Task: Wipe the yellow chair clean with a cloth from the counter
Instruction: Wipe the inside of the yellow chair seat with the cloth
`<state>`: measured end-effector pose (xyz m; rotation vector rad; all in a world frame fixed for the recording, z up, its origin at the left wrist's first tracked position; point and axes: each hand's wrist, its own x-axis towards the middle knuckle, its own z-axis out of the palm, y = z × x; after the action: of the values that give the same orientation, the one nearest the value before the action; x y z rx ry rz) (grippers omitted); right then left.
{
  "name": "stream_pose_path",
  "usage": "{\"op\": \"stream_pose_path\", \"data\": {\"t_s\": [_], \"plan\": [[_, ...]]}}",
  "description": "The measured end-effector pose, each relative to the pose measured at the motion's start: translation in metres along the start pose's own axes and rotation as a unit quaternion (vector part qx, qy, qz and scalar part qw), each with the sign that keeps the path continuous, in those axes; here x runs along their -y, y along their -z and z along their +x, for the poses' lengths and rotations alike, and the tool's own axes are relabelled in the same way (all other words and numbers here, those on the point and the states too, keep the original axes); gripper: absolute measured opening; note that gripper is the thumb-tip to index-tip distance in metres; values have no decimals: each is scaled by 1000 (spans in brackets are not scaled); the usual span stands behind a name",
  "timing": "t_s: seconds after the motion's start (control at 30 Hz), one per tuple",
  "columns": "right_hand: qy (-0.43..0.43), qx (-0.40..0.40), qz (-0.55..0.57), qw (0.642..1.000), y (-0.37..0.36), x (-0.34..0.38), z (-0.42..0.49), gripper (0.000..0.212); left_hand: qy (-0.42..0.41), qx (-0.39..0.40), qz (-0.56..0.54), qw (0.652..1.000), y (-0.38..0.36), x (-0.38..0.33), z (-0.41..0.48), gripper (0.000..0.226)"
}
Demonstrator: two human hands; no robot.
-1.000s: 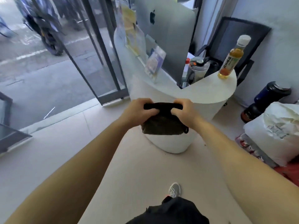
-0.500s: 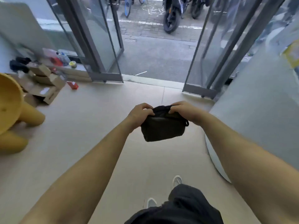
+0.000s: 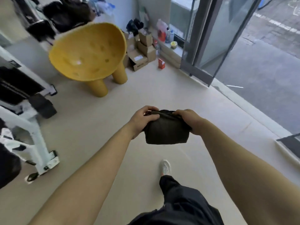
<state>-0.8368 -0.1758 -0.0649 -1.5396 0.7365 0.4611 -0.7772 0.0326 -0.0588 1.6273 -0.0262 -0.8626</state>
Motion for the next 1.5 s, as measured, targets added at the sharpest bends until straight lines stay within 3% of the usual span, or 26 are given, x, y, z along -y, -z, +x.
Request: {"op": "stream_pose_path", "data": {"t_s": [0.1,0.27,0.47,0.73,0.83,1.13,1.33,1.5], "plan": [[-22,54,-22,998,-19,48,56,33,12,-102,11,995,39,-21,41,17],[-24,182,57,981,-41,127,127,49,41,-244,-54,967,99,-59,95,19],[43,301,-15,953,-93,214,197,51,49,-320,-205,924,175,-93,151,13],[61,208,-82,973,-167,334,324,26,42,-342,-247,906,294,-134,264,36],[51,188,-93,976,-188,381,372,30,65,-341,-206,915,341,-154,312,29],[27,165,-104,980,-246,493,492,16,106,-368,-41,923,452,-203,436,18],[-8,164,-72,984,-274,546,588,15,134,-379,-35,915,526,-220,528,17],[-50,154,-49,986,-303,586,682,21,196,-340,-78,916,580,-236,605,45]]}}
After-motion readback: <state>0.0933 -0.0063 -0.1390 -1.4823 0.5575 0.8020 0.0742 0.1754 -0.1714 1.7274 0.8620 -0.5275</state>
